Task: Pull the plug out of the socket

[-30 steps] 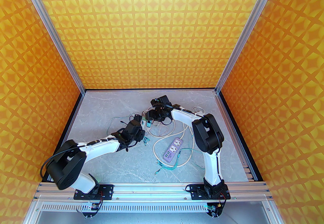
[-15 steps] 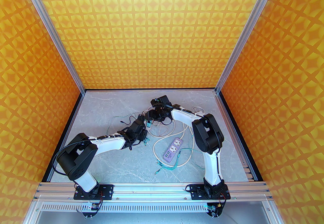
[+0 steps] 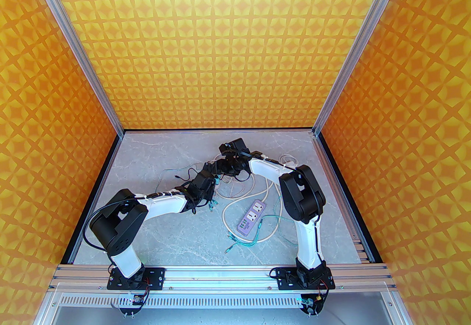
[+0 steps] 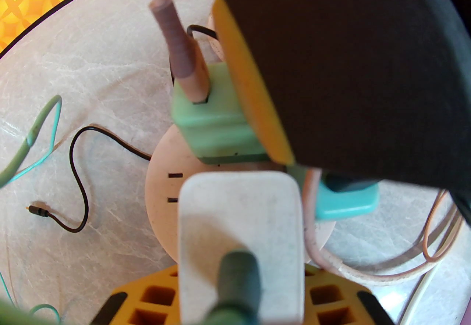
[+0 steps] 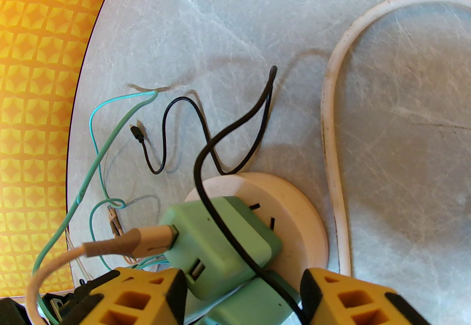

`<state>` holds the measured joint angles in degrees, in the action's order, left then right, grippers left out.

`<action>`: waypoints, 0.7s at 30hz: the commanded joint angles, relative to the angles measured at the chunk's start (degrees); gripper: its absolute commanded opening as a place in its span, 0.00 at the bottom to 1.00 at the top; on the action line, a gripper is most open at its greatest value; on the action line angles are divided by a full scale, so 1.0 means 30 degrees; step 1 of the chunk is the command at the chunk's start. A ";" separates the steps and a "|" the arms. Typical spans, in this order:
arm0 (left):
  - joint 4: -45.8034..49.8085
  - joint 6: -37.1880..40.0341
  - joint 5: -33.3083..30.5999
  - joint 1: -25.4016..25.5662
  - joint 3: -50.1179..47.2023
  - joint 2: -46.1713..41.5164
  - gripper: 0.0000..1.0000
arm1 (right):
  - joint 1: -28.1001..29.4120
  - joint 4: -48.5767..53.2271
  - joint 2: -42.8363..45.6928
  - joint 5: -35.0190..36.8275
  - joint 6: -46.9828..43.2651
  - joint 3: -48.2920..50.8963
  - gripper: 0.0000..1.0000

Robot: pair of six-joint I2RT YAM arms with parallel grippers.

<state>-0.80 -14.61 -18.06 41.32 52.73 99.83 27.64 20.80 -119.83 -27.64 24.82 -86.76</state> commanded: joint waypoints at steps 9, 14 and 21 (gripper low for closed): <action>0.1155 0.0424 -0.0112 0.0201 0.1145 -0.1279 0.10 | 0.0046 0.2091 -0.1788 0.2263 -0.0235 0.0256 0.55; 0.2359 0.1333 -0.0583 0.0656 0.2462 -0.0246 0.07 | 0.0045 0.2196 -0.1933 0.2499 -0.0224 0.0217 0.56; 0.0585 -0.0773 -0.0094 -0.0042 0.0566 -0.1462 0.02 | 0.0045 0.2558 -0.1963 0.2962 -0.0465 0.0144 0.55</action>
<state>6.13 -14.39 -19.33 41.87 56.12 99.57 27.90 21.41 -120.49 -27.40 24.77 -87.88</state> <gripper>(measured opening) 0.335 0.555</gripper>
